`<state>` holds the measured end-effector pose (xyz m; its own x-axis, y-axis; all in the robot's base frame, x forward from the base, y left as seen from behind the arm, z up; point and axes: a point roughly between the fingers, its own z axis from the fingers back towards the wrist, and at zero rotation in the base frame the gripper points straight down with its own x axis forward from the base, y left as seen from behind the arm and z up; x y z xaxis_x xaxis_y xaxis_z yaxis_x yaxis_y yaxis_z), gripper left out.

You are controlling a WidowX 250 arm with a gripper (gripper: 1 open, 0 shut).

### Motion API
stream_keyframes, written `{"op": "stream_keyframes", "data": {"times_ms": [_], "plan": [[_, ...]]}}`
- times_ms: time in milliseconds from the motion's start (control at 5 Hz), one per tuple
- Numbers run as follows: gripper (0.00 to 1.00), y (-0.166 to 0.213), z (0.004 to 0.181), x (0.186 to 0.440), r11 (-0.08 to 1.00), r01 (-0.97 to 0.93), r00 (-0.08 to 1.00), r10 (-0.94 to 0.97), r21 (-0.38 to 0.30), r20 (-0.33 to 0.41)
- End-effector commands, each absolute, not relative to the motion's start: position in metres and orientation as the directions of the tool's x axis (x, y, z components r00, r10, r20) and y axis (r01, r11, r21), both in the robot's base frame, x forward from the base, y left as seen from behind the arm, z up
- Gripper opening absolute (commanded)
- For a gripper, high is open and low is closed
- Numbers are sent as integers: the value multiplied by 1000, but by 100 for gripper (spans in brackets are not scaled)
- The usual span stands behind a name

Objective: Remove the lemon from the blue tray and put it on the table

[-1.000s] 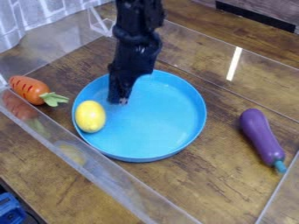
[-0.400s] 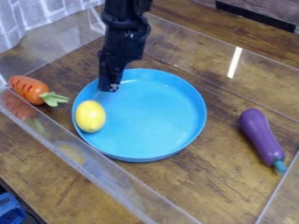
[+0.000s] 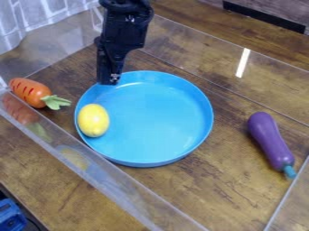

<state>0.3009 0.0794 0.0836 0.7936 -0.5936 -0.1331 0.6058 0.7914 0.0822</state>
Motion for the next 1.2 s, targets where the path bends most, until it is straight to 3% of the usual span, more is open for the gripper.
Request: {"op": "stream_keyframes", "data": {"times_ms": [0, 200, 1000], "plan": [[100, 74, 104, 306, 806, 577, 817, -573, 135, -74], [100, 65, 99, 305, 814, 566, 824, -562, 133, -69], [100, 90, 51, 291, 858, 494, 869, -491, 140, -61]]}}
